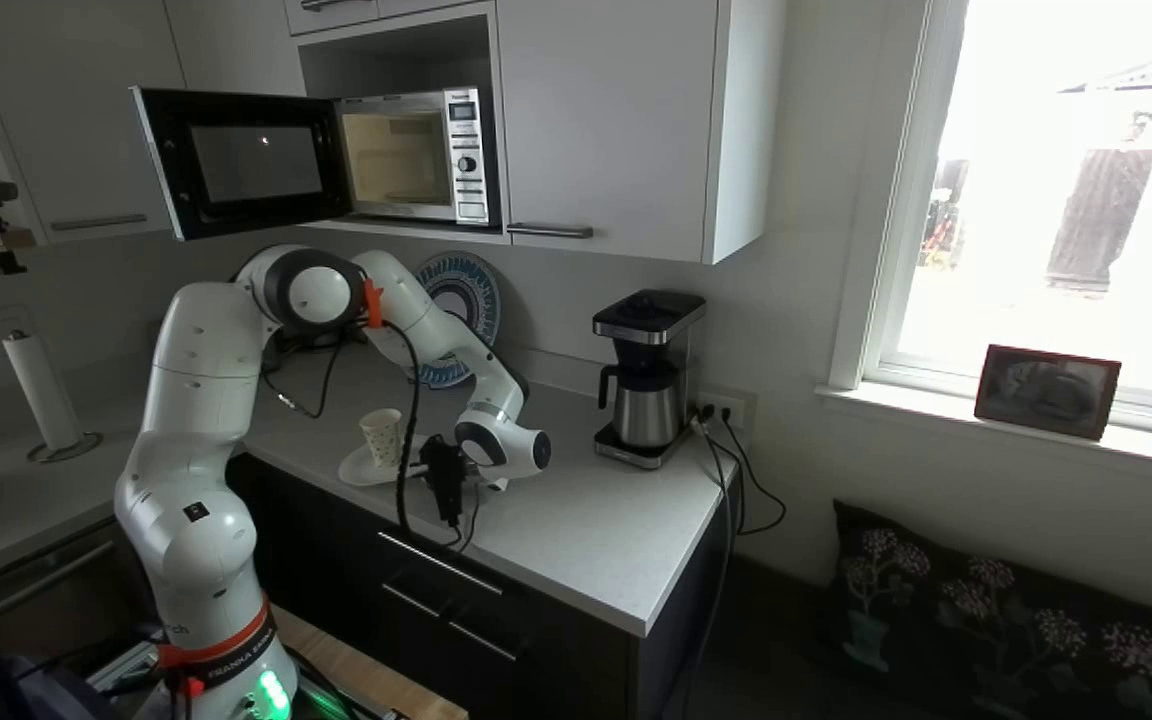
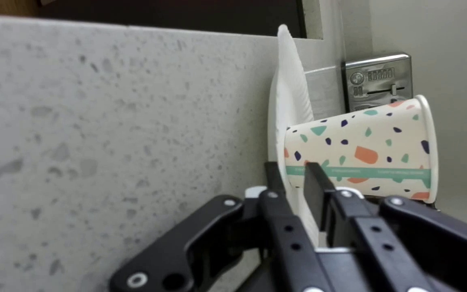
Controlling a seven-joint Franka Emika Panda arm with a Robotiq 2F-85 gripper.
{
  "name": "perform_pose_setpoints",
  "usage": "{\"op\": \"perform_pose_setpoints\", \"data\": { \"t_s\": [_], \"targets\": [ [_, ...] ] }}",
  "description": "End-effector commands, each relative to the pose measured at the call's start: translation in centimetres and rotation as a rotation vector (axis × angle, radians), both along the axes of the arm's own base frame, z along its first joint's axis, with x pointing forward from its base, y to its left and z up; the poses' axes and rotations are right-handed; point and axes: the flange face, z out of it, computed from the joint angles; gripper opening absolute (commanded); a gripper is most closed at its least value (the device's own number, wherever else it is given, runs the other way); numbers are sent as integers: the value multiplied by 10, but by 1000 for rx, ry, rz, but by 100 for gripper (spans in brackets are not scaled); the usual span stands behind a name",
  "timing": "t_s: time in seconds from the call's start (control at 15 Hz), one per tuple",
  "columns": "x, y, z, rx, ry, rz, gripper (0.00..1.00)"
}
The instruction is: Put the white plate with a paper cup on it inside the microwave
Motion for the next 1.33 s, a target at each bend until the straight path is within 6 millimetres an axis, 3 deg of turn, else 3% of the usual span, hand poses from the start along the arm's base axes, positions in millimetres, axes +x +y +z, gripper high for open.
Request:
{"op": "perform_pose_setpoints", "data": {
  "t_s": [0.0,0.13,0.27,0.47,0.53,0.73,0.8,1.27],
  "targets": [
    [1,2,-6,-49,16,26,10],
    [2,3,-7,-54,15,33,0],
    [3,3,-7,-60,13,38,1],
    [4,5,-7,-64,13,54,17],
    [5,6,-7,-66,14,59,33],
    [7,11,-6,-66,14,72,56],
    [8,12,-6,-65,13,77,59],
    [17,21,-2,-65,4,98,49]
  ]
}}
